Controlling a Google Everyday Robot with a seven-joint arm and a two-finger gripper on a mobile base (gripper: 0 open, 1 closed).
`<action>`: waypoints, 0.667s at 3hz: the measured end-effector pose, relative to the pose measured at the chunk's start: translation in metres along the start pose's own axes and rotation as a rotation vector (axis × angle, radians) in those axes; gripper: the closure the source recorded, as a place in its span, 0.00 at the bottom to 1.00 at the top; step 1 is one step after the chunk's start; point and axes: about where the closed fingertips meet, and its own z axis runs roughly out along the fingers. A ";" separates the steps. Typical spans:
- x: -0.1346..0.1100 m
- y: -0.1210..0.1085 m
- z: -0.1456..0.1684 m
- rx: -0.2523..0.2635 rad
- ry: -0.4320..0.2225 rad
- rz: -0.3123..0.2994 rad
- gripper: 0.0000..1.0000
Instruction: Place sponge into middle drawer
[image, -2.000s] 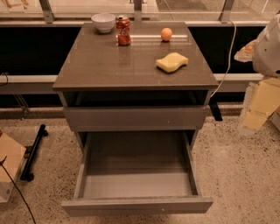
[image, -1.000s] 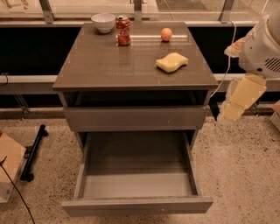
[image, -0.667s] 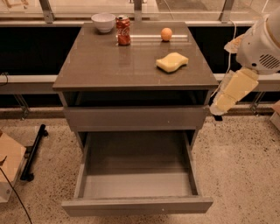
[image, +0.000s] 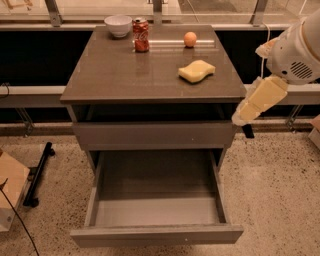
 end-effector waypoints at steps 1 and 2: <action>-0.031 -0.023 0.020 0.046 -0.112 0.044 0.00; -0.071 -0.062 0.050 0.073 -0.243 0.089 0.00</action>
Offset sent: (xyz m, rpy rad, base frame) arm 0.1405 0.0636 0.0239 0.3187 -0.2049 -0.0433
